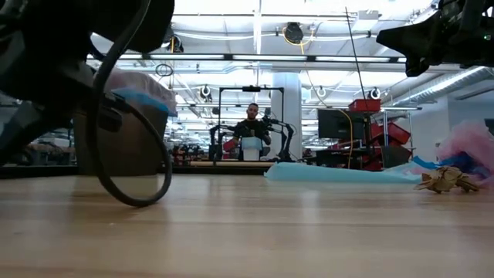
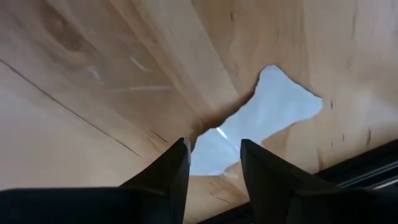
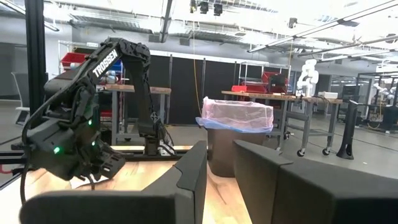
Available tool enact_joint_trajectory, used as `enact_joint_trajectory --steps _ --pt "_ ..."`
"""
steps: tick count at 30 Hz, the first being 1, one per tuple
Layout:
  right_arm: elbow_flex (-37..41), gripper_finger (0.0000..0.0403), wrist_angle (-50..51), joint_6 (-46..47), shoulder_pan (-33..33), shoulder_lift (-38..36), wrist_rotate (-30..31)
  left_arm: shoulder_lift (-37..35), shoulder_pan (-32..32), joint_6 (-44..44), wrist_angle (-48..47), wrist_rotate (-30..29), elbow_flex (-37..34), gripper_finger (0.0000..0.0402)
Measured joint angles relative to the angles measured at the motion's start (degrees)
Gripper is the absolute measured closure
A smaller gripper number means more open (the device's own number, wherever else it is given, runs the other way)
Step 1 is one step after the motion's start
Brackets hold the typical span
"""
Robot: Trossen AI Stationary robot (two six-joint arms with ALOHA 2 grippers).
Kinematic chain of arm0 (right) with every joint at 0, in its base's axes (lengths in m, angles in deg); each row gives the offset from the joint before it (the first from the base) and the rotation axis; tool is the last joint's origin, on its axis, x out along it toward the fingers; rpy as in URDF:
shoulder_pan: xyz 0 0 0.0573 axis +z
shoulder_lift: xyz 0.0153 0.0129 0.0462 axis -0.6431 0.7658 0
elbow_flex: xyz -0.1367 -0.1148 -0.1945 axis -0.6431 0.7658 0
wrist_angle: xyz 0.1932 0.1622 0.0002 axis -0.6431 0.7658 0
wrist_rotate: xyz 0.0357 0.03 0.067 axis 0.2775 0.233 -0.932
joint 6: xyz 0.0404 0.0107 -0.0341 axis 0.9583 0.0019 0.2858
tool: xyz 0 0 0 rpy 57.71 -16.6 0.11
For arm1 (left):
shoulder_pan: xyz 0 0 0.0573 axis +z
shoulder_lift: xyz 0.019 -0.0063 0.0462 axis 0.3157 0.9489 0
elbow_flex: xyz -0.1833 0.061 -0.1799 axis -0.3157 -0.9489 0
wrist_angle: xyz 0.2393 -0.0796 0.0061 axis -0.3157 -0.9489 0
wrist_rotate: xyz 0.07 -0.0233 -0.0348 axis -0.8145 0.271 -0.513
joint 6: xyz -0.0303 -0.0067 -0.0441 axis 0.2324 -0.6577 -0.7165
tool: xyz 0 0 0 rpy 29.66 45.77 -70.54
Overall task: Place trash/remove bag and relplace
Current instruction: Put the white paper into the trash bin
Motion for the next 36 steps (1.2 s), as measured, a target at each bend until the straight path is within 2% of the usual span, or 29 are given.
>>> enact_joint_trajectory --steps 13,21,27,36 --pt "0.00 0.0332 0.02 0.00 0.00 -0.01 0.01 1.77 0.00 1.40 -0.31 0.49 -0.04 0.0262" --pt "0.00 0.0332 0.13 0.00 0.00 0.00 0.03 1.76 0.00 4.70 -0.35 4.49 -0.04 0.0262" --pt "0.00 0.0332 0.15 0.00 0.01 0.01 0.03 1.77 0.00 8.98 -0.36 0.48 -0.04 0.0262" --pt "0.00 0.0332 0.13 0.00 0.01 0.01 0.03 1.79 0.47 13.14 2.10 1.26 -0.81 0.0262"
